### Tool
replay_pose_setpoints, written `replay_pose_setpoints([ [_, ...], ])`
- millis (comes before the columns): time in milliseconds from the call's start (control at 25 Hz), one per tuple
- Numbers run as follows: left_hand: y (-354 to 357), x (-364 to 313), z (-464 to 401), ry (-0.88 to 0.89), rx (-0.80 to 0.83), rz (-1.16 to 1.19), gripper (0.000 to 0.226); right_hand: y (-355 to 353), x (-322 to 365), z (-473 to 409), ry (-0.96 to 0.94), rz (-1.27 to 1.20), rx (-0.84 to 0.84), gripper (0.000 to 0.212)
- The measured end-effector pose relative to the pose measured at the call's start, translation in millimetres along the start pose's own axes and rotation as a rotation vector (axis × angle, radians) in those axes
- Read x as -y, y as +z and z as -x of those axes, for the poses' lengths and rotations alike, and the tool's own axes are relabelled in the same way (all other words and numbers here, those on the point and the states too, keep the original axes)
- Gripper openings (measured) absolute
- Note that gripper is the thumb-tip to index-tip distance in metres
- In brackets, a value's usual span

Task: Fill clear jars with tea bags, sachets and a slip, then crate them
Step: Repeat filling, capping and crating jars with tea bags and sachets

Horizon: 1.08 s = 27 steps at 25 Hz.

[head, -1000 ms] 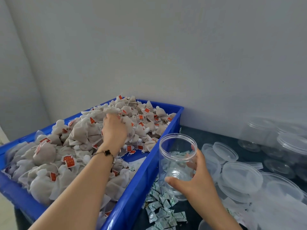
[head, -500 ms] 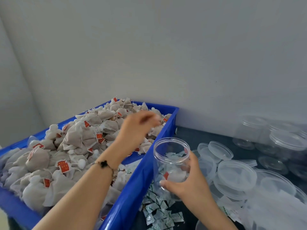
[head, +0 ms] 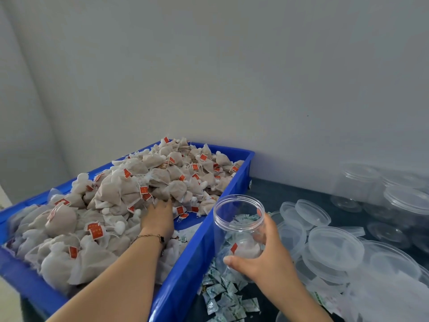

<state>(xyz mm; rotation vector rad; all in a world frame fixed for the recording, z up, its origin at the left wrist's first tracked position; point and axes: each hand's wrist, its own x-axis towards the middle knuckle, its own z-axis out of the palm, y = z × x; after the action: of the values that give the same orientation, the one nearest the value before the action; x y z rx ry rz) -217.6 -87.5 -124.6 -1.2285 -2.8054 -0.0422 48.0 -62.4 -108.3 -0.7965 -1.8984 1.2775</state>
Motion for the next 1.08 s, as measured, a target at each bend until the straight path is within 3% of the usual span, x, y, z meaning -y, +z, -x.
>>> replay_pose_setpoints([
  [120,-8,-3,4,-0.024,-0.051,-0.068,0.029,1,1,3,-0.004,0.008,0.032,0.098],
  [240,-18,-7,8,-0.071,-0.124,-0.021,0.027,-1,3,3,0.0,0.019,0.053,0.098],
  [400,-48,-18,4,-0.068,-0.352,0.512,0.028,-3,3,-1,0.036,0.008,0.028,0.095],
  [520,-85,-28,9,-0.029,-0.495,0.847,0.013,-2,1,-4,0.064,0.0,0.021,0.094],
  [600,-108,-33,20,0.04,-0.383,1.246,0.017,-3,-1,-4,0.061,0.015,0.017,0.101],
  [680,-125,-40,36,0.231,-0.079,1.629,0.027,-3,-2,-4,0.055,0.03,0.007,0.108],
  [720,-130,-44,44,0.344,0.049,1.675,0.029,-3,-2,-4,0.05,0.037,0.0,0.107],
  [800,-131,-53,55,0.539,0.141,1.498,0.022,-1,0,-2,0.043,0.056,-0.001,0.103],
  [960,-123,-60,63,0.764,0.185,0.905,0.025,-4,-1,-3,0.025,0.022,-0.03,0.103],
  [1040,-123,-59,61,0.758,0.208,0.866,0.032,-5,-1,-4,0.036,0.022,-0.027,0.11],
  [1080,-123,-57,58,0.701,0.14,0.948,0.036,-6,-1,-4,0.049,0.032,-0.023,0.114],
])
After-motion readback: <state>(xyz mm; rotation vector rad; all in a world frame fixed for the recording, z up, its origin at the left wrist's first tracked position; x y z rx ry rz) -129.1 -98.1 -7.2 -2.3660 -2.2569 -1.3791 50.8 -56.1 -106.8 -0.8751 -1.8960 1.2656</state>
